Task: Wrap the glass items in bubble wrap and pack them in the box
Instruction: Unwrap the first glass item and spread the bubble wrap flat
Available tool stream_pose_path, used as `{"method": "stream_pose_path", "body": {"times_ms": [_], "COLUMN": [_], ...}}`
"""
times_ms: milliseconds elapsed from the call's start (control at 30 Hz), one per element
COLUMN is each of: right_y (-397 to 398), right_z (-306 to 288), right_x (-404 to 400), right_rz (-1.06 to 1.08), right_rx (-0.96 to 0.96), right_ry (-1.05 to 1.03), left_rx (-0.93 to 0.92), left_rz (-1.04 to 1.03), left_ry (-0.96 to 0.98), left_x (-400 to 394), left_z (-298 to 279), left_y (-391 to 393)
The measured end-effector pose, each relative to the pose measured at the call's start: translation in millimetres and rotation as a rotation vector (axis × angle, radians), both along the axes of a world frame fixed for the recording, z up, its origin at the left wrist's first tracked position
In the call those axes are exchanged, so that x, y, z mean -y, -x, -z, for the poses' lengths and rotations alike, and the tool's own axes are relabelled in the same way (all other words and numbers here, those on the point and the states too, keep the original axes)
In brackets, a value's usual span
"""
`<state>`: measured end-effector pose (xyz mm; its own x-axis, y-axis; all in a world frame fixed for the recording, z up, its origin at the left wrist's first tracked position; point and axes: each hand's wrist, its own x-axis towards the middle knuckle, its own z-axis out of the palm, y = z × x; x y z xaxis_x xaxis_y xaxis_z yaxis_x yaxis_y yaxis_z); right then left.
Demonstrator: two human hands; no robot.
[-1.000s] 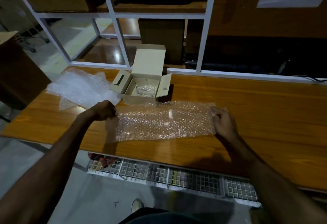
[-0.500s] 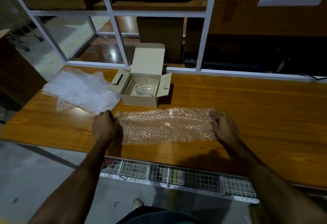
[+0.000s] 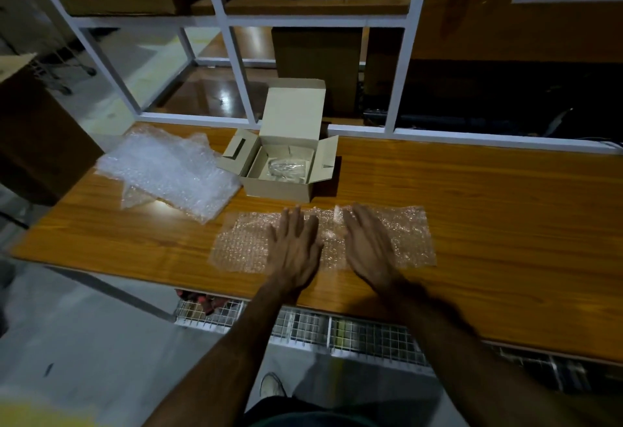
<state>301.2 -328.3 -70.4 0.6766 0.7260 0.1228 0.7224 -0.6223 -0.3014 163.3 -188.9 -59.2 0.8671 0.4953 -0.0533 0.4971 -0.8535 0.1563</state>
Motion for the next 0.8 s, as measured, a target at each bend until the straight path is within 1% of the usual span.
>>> {"method": "stream_pose_path", "body": {"times_ms": [100, 167, 400, 533, 633, 800], "right_y": [15.7, 18.2, -2.7, -19.4, -33.7, -52.7], "right_z": [9.8, 13.9, 16.5, 15.2, 12.9, 13.6], "right_x": [-23.4, -22.9, -3.7, 15.0, 34.6, 58.8], "right_rz": [-0.124, -0.128, 0.027, 0.091, 0.149, 0.209], "right_rx": [-0.068, -0.091, -0.099, -0.096, -0.114, -0.086], "right_ry": [0.077, 0.094, 0.211, 0.224, 0.198, 0.198], "left_rx": [-0.099, -0.115, -0.098, -0.089, -0.078, -0.045], "left_rz": [-0.045, -0.075, -0.145, -0.211, -0.223, -0.256], "left_ry": [0.040, 0.044, 0.049, 0.036, 0.037, 0.060], "left_x": [-8.8, -22.9, -73.2, -89.0, -95.4, -101.2], "left_z": [13.7, 19.2, 20.7, 19.2, 18.3, 20.9], "left_y": [3.9, 11.8, 41.0, 52.0, 60.8, 70.7]}}
